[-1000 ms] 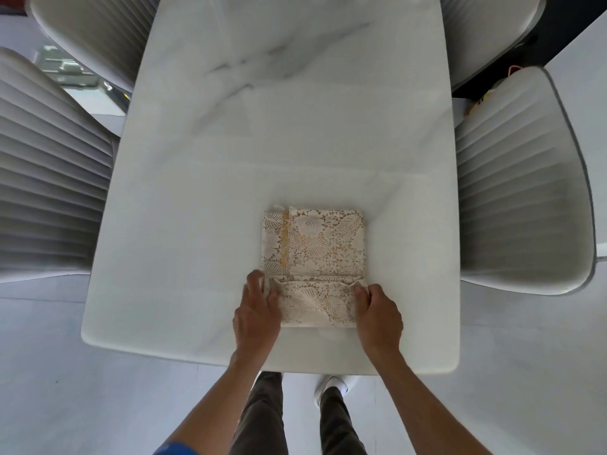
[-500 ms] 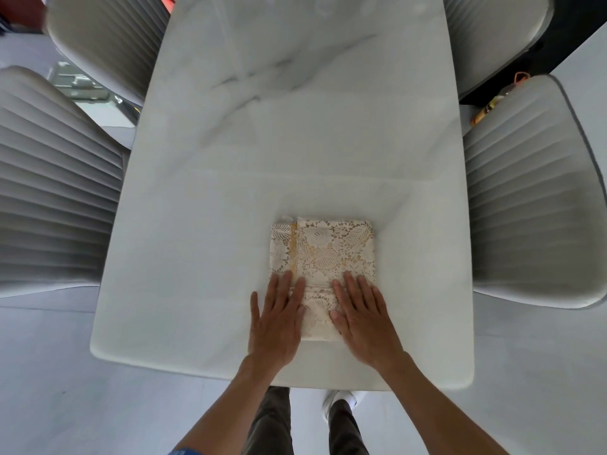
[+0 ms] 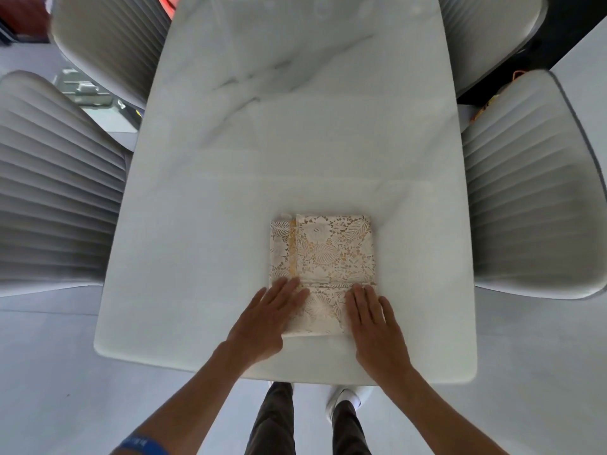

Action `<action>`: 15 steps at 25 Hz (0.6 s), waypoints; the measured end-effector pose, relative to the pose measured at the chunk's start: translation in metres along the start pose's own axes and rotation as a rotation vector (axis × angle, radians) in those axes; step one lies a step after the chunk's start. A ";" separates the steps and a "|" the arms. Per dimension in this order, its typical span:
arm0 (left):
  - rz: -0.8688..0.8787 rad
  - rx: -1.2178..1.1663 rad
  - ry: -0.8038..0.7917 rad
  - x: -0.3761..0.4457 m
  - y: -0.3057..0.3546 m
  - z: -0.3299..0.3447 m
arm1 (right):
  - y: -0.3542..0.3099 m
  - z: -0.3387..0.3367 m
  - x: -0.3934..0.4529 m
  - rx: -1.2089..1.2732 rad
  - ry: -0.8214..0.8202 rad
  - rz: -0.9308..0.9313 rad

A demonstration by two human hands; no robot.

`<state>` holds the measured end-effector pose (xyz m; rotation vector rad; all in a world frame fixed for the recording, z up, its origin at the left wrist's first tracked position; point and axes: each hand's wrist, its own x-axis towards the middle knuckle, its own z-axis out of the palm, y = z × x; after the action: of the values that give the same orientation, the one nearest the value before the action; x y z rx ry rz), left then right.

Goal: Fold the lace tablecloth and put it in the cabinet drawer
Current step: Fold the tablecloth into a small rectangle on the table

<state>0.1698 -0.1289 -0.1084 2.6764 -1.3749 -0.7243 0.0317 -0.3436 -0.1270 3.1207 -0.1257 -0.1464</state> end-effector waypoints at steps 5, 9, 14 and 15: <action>0.004 -0.021 -0.110 0.002 -0.009 -0.011 | 0.001 -0.019 0.010 0.032 -0.082 0.043; 0.082 -0.111 -0.142 -0.004 -0.027 -0.015 | 0.027 -0.048 0.019 0.367 -0.061 -0.018; -0.102 -0.765 -0.105 -0.014 -0.034 -0.009 | 0.063 -0.057 0.021 1.130 -0.202 0.377; -0.173 -0.921 -0.027 -0.014 -0.030 -0.007 | 0.065 -0.055 0.022 1.273 -0.171 0.455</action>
<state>0.1883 -0.1009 -0.1043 2.0305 -0.5631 -1.0700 0.0537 -0.4095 -0.0732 4.0952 -1.4376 -0.4802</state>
